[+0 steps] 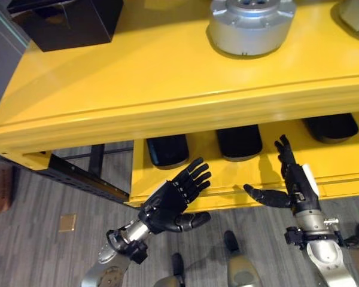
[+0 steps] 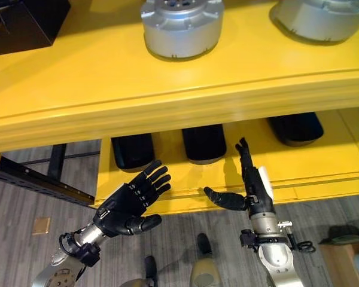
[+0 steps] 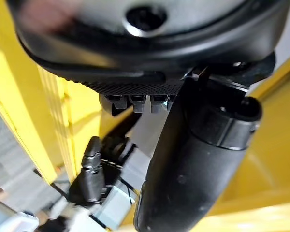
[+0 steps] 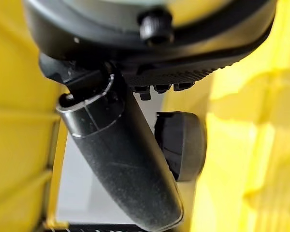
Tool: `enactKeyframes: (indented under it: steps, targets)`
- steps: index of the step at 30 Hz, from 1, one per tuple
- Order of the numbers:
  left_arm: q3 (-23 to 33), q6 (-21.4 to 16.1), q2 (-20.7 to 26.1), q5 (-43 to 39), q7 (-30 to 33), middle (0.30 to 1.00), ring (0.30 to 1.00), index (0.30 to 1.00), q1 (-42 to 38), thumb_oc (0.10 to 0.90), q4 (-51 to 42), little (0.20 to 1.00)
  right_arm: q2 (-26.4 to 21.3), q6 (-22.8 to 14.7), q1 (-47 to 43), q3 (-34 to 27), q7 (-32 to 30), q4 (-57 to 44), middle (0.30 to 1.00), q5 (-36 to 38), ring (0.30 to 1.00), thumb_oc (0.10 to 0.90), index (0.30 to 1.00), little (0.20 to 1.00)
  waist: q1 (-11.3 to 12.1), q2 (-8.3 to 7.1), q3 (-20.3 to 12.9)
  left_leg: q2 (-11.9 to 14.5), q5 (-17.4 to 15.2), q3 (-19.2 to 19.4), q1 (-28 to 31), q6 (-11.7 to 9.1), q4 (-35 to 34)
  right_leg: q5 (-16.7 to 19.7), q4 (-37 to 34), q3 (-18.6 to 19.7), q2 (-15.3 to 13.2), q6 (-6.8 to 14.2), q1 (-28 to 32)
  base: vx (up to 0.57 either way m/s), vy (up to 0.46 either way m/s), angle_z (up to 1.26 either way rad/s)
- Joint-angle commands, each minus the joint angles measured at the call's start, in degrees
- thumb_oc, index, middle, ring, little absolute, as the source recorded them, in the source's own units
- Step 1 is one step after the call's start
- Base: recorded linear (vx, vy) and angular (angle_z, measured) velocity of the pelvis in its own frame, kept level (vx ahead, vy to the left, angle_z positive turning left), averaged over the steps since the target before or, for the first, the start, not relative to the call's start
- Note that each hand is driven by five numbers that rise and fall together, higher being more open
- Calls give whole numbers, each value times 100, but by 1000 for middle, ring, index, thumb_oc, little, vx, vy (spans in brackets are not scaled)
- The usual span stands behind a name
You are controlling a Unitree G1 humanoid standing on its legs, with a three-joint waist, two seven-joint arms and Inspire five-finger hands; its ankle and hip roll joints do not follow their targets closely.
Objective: Move parts from the plastic box to the shelf.
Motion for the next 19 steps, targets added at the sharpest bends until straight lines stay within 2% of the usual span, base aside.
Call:
enactKeyframes:
  steps: [1,5,6,11,16,19]
  targets:
    - [437,-888,68,-576,-258,1000,1000,1000,-7,900,-243,1000,-153,-279,-30,-222,634,-500,1000,939,1000,900,1000,1000,-91,-132,-832,56,-225,860,70,166,-23,-625,263,-294,198,-89,306,-3,43,-5]
    - [562,-791,9,-546,-401,1000,1000,1000,67,900,-127,1000,-53,-239,194,-399,857,-462,1000,1281,1000,900,1000,1000,-86,-233,-898,55,-281,914,118,213,-23,-647,345,-303,123,-35,324,-6,51,-2]
    - [670,-718,2,-613,-637,1000,1000,1000,156,900,-99,1000,-31,-306,293,-525,984,-421,1000,1503,1000,900,1000,1000,-50,-303,-927,59,-305,1001,157,236,-23,-647,384,-387,52,12,335,-10,39,-3]
    - [802,-826,13,-538,-506,1000,1000,1000,173,900,-141,1000,2,-219,130,-563,1229,-331,1000,2011,1000,900,1000,1000,116,-409,-963,108,-365,1413,317,222,-23,-554,234,-891,-132,118,465,-21,-3,-20]
    - [829,-737,19,-479,-268,1000,1000,1000,66,900,-186,1000,-3,-129,-14,-575,1449,-422,1000,2108,1000,900,1000,1000,197,-429,-1008,127,-373,1394,364,215,-23,-565,123,-1042,-112,77,602,5,-29,-33]
    - [987,-690,26,-499,-292,1000,1000,1000,144,900,-227,1000,-55,4,-47,-718,1708,-495,1000,2471,1000,900,1000,1000,281,-441,-1061,121,-379,1293,368,205,-23,-584,71,-1087,-66,42,670,16,-39,3]
